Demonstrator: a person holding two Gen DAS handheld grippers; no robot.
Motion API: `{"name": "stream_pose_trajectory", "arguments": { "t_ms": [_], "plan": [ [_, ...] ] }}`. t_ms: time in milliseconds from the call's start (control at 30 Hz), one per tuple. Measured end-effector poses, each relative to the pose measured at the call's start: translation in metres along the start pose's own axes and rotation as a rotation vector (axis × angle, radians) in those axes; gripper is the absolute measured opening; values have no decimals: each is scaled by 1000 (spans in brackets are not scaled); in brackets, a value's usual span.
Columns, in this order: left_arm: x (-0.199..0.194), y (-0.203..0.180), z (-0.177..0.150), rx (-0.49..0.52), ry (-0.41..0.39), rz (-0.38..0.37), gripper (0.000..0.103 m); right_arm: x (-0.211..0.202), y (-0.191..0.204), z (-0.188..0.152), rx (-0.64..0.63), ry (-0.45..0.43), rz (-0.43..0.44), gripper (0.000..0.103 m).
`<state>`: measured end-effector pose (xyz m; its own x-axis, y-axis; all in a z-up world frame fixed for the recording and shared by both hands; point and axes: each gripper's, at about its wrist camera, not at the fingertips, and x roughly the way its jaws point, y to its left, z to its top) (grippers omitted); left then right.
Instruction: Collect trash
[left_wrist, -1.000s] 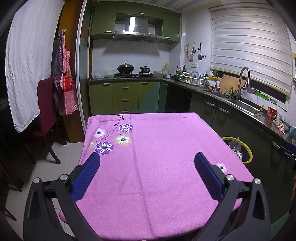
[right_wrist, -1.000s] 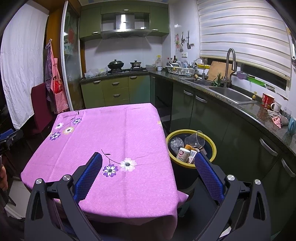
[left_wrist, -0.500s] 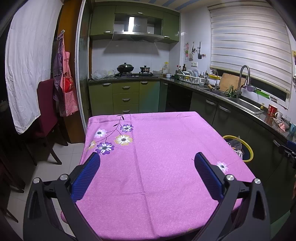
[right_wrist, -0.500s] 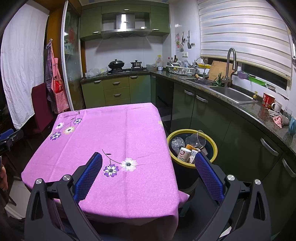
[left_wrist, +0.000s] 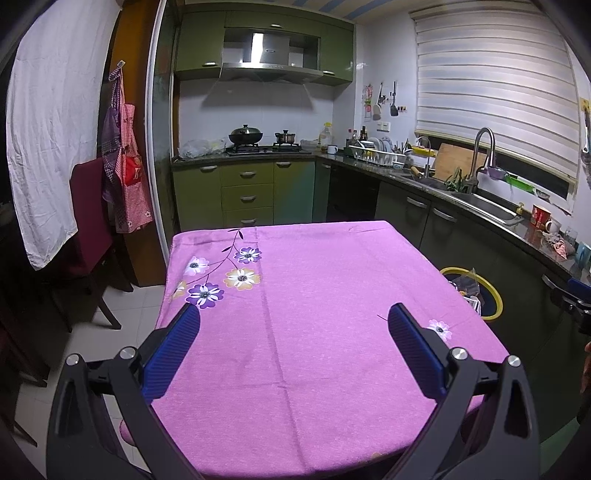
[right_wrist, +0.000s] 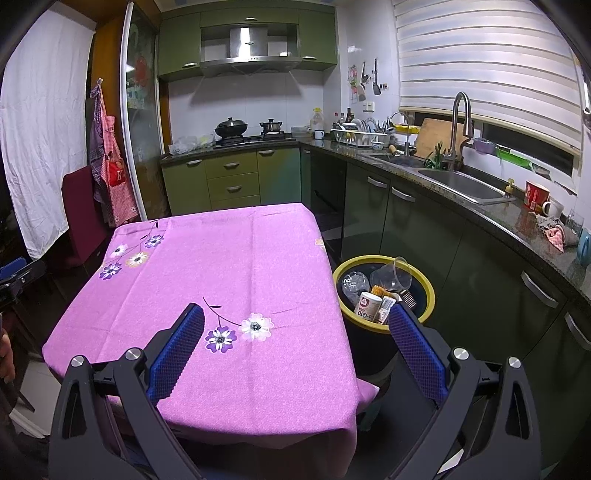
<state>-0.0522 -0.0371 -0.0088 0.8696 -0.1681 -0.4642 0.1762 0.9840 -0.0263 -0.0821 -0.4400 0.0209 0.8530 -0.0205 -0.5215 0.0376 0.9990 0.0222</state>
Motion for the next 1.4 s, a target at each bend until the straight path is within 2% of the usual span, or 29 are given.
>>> {"name": "stream_pose_trajectory", "arguments": {
  "t_ms": [1400],
  "plan": [
    [9,-3,4,35,25,-6,97,11,2,-6,24,20,-5,98]
  ]
}}
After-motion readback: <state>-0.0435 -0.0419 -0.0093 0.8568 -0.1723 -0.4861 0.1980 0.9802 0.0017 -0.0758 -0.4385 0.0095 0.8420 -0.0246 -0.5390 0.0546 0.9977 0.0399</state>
